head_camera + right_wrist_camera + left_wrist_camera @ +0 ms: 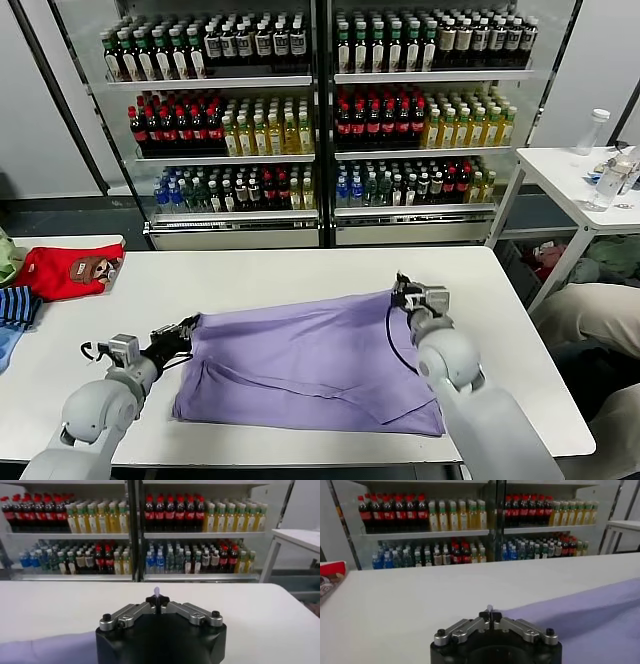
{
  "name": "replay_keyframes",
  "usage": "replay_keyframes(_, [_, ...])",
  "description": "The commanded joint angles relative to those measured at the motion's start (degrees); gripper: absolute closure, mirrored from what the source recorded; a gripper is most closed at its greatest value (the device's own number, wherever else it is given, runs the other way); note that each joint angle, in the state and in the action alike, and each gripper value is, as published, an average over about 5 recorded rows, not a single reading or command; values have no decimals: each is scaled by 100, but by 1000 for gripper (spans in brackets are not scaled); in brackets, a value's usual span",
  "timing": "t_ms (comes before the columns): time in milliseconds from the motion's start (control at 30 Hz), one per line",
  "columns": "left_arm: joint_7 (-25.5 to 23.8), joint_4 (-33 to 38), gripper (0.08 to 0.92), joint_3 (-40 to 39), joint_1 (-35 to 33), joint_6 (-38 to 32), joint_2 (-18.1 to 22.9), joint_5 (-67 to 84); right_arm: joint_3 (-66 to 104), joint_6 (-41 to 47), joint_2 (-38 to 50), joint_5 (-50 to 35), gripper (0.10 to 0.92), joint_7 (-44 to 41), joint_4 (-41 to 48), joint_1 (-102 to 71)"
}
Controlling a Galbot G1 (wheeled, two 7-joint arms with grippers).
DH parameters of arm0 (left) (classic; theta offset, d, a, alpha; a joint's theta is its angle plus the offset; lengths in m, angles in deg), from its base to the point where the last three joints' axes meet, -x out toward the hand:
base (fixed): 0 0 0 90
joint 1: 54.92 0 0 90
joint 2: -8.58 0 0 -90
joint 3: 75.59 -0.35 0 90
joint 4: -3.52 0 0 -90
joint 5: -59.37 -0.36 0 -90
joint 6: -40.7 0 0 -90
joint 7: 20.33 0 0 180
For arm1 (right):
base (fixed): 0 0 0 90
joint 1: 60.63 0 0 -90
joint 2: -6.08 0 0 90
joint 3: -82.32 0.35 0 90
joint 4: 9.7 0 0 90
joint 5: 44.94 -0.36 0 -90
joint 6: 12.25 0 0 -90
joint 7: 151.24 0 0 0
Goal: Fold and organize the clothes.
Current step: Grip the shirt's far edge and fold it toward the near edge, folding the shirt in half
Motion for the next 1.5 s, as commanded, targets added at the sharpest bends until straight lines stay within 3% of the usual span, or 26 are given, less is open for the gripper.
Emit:
replay_keyframes(33, [39, 425, 911, 178, -685, -196, 10, 24, 181, 33, 270, 99, 907, 48, -1038, -1168])
replay_keyframes(500, [19, 662, 911, 279, -960, -202, 181, -228, 215, -40, 243, 376, 907, 26, -1111, -1452])
replay_keyframes(1133, [3, 904, 911, 394, -1144, 148, 75, -727, 251, 70, 413, 407, 904, 12, -1421, -1938])
replay_keyframes(1233, [129, 923, 888, 403, -1153, 136, 103, -824, 259, 82, 425, 504, 876, -9, -1448, -2023])
replay_keyframes(1500, [720, 1351, 678, 616, -1300, 101, 155, -590, 526, 81, 539, 593, 635, 18, -1967, -2304])
